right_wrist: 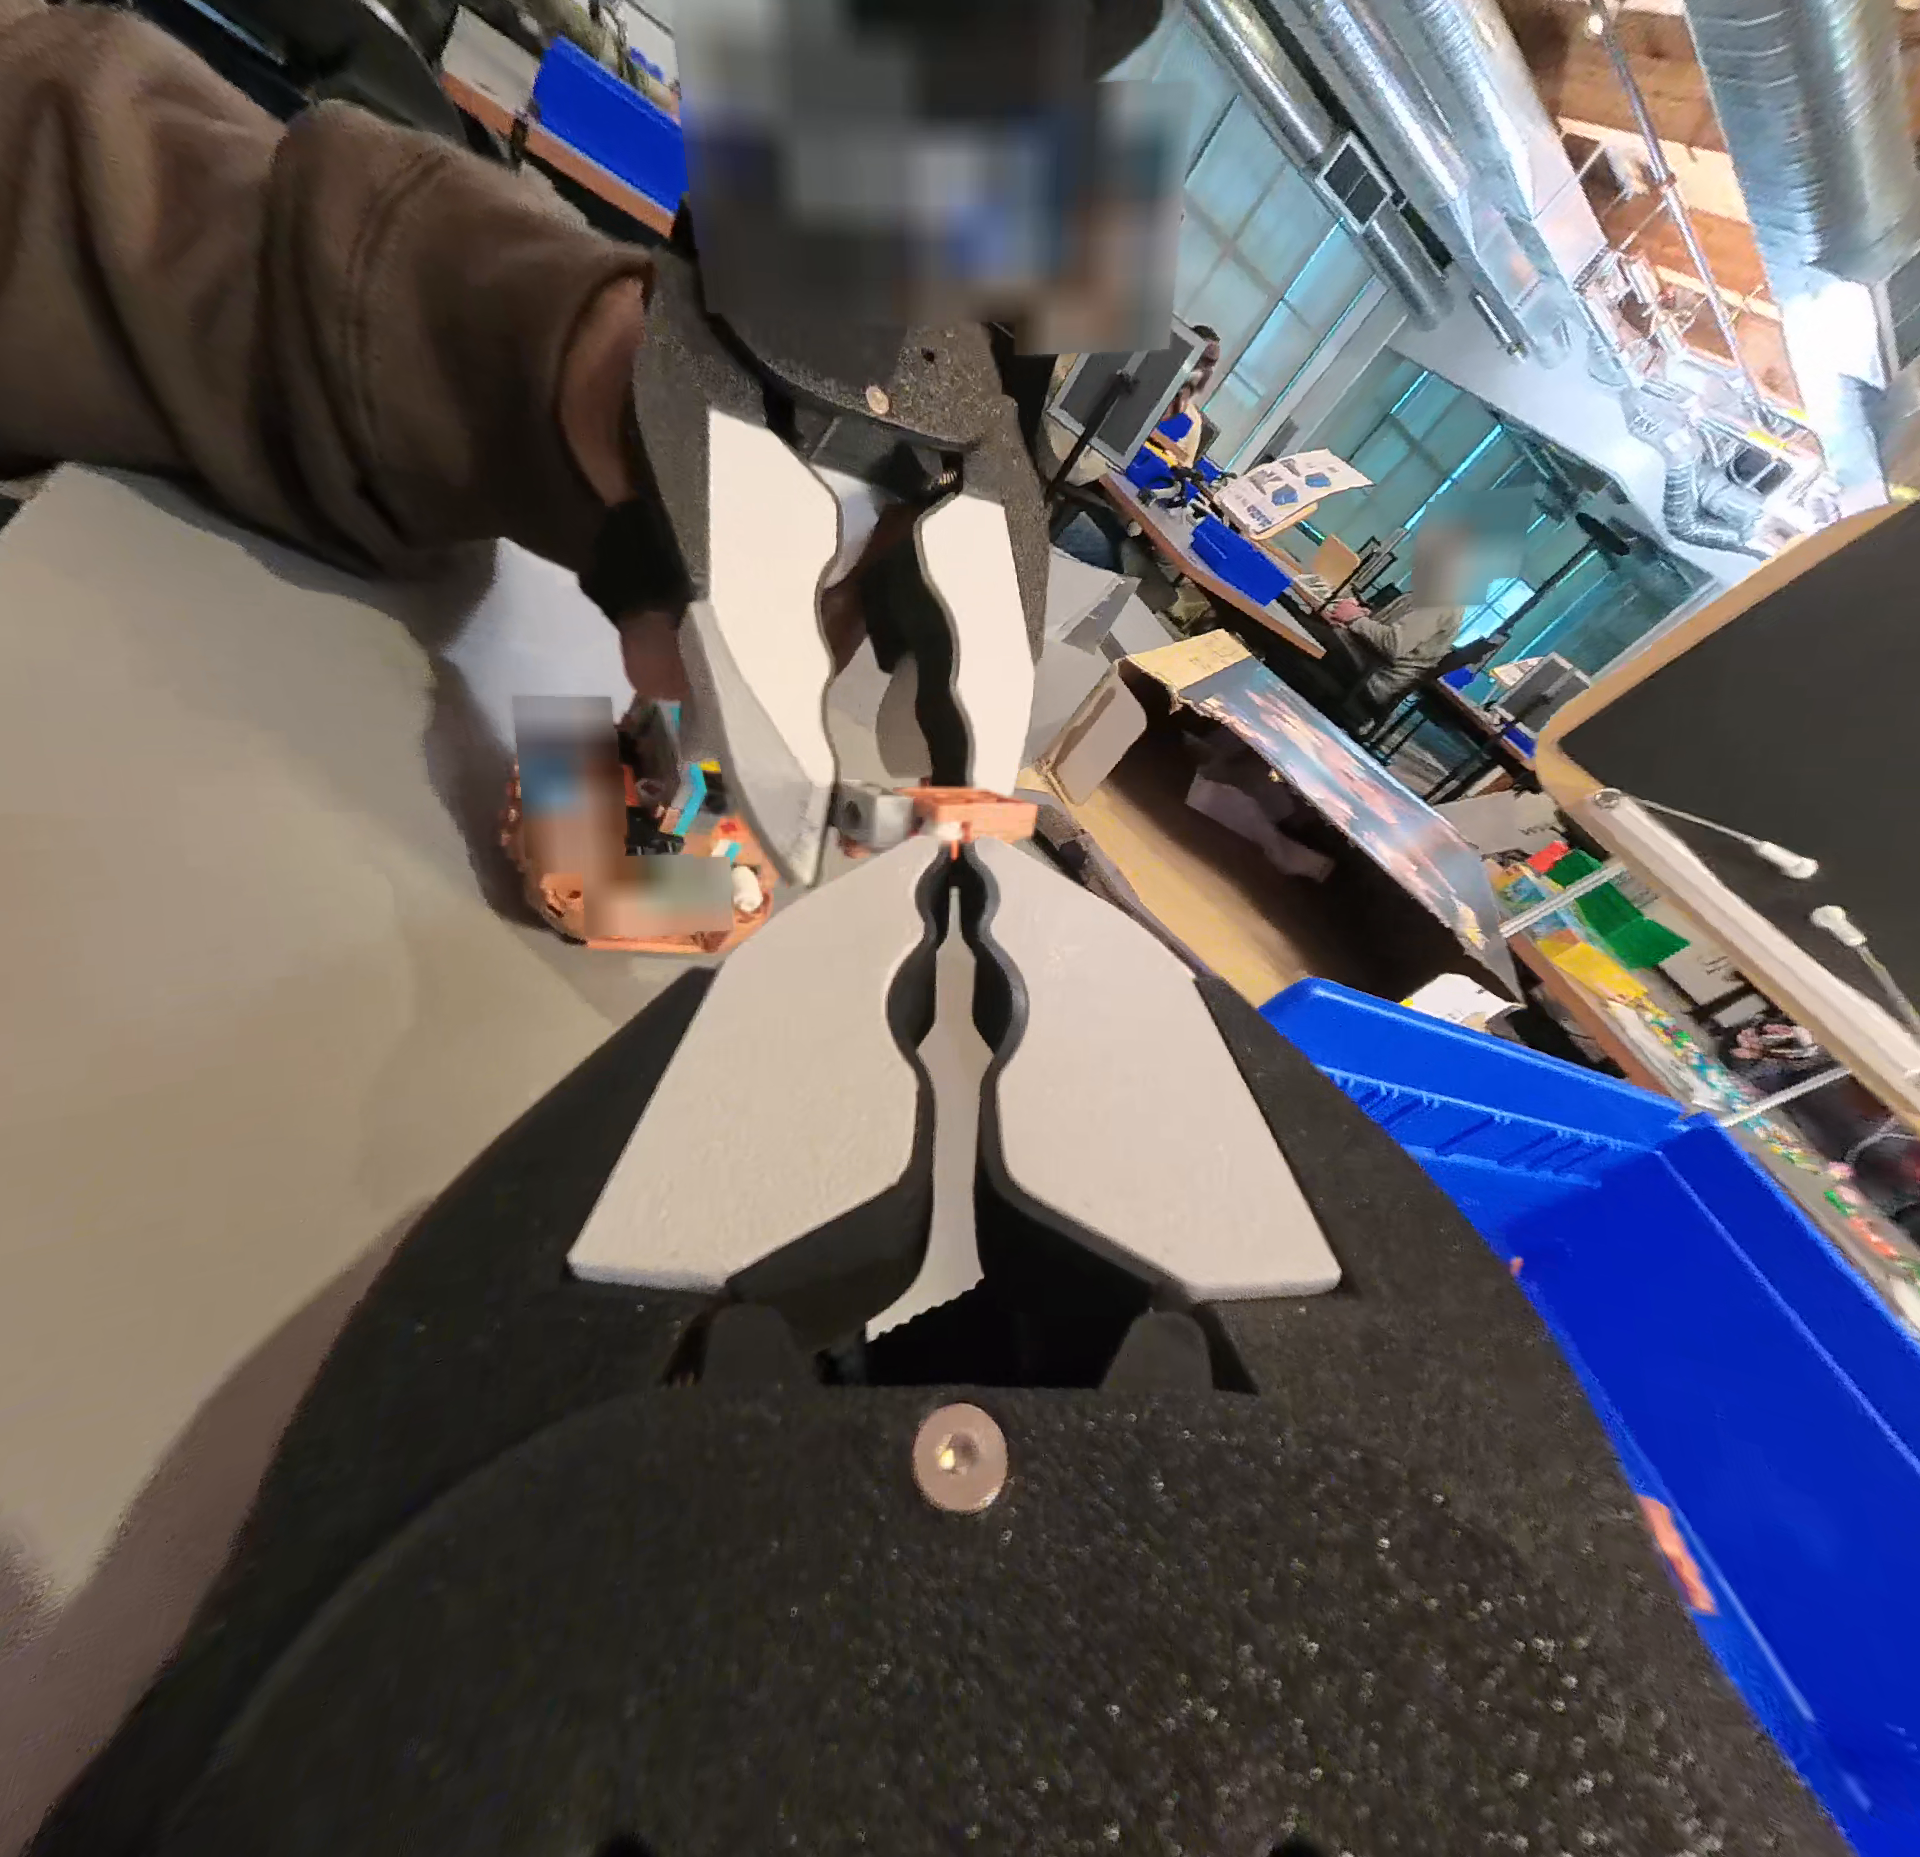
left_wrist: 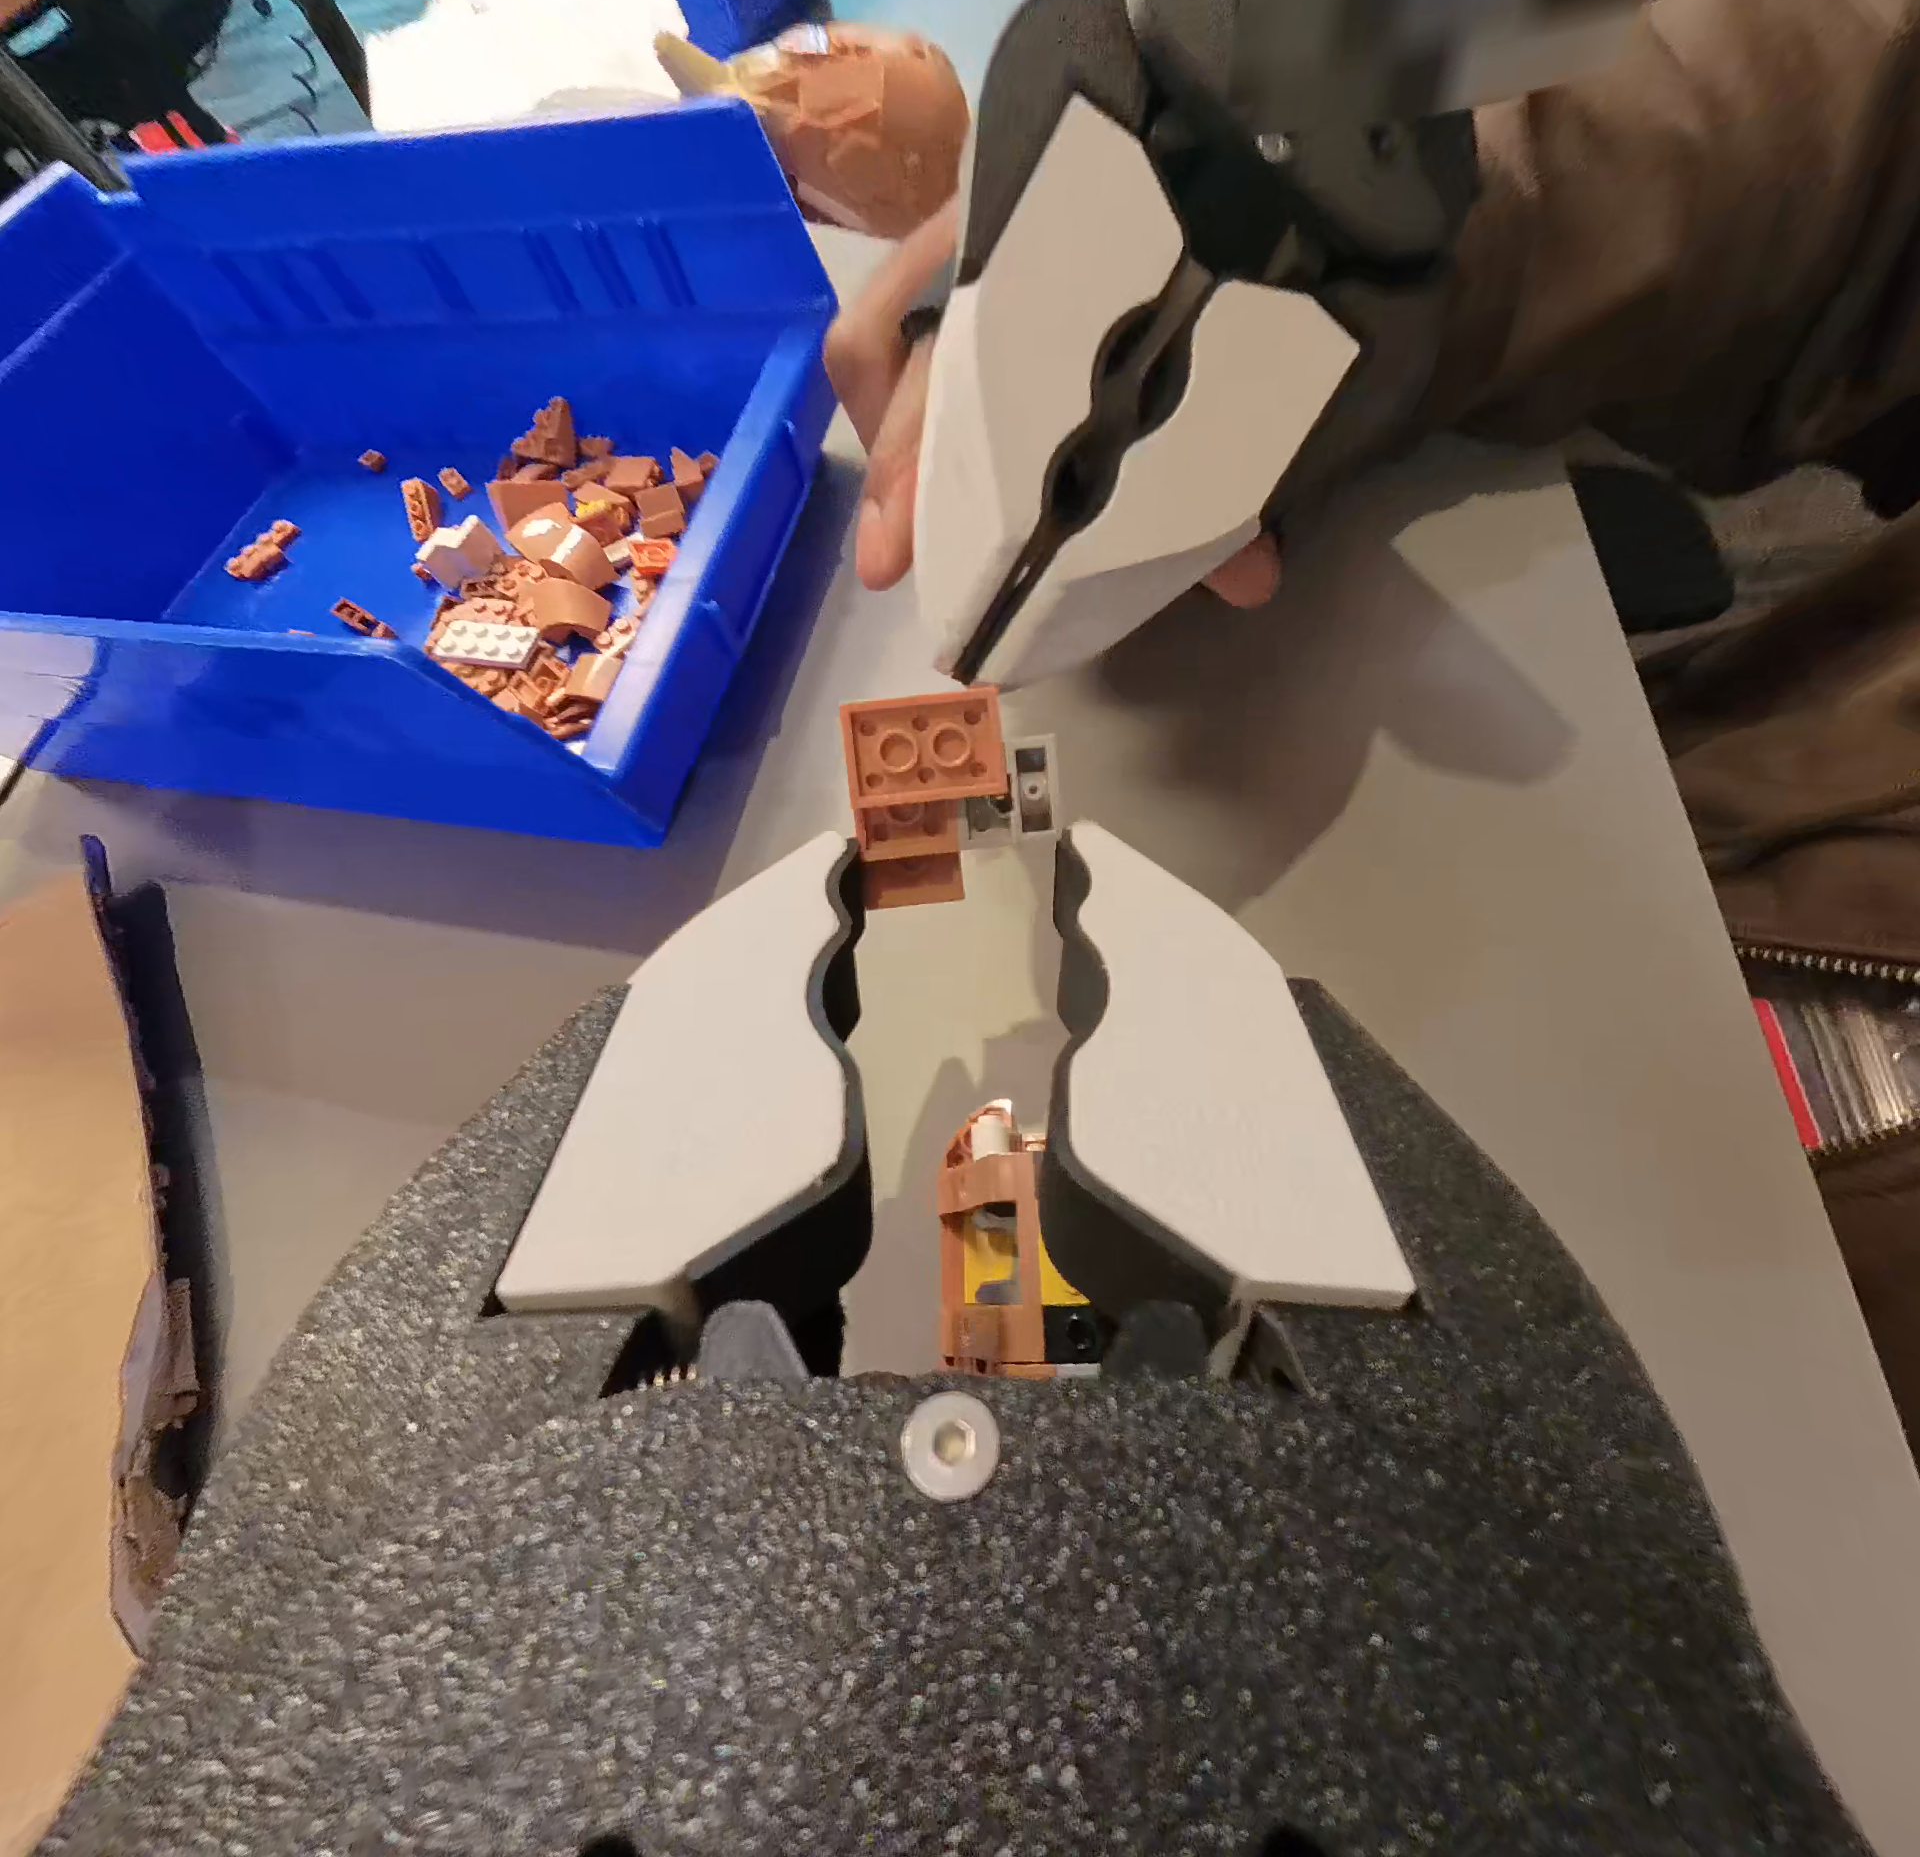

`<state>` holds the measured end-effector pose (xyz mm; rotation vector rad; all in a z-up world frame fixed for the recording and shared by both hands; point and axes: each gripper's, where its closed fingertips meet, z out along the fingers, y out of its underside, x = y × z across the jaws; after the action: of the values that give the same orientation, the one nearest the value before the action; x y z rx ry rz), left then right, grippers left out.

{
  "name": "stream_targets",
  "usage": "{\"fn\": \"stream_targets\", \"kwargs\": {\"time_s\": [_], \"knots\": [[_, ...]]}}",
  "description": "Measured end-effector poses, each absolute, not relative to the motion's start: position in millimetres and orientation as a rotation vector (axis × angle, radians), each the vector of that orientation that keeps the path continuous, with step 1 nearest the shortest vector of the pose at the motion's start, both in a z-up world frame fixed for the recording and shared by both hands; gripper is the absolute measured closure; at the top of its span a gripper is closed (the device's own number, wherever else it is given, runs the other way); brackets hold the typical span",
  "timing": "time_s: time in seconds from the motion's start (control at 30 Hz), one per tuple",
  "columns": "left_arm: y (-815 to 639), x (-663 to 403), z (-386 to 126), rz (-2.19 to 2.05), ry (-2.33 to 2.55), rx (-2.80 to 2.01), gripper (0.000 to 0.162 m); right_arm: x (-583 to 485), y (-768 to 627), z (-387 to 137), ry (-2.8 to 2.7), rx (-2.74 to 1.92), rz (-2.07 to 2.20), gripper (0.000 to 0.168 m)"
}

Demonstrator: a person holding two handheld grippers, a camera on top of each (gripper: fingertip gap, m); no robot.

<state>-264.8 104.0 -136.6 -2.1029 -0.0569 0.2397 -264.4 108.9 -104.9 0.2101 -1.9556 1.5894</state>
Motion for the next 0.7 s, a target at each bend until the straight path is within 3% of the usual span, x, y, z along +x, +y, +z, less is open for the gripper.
{"fn": "stream_targets", "kwargs": {"time_s": [0.27,0.37,0.53,0.7], "knots": [[105,-287,-103,0.627,-0.019,-1.921,0.127,-265,105,-101,-2.130,-0.110,1.931,0.143],[104,-293,-98,0.805,0.019,-1.898,0.127,-265,103,-96,-2.129,-0.203,2.042,0.141],[109,-292,-98,0.995,0.121,-1.894,0.127,-270,104,-90,-2.108,-0.319,2.146,0.141],[115,-290,-102,1.096,0.210,-1.902,0.126,-272,104,-89,-2.071,-0.265,2.060,0.153]]}}
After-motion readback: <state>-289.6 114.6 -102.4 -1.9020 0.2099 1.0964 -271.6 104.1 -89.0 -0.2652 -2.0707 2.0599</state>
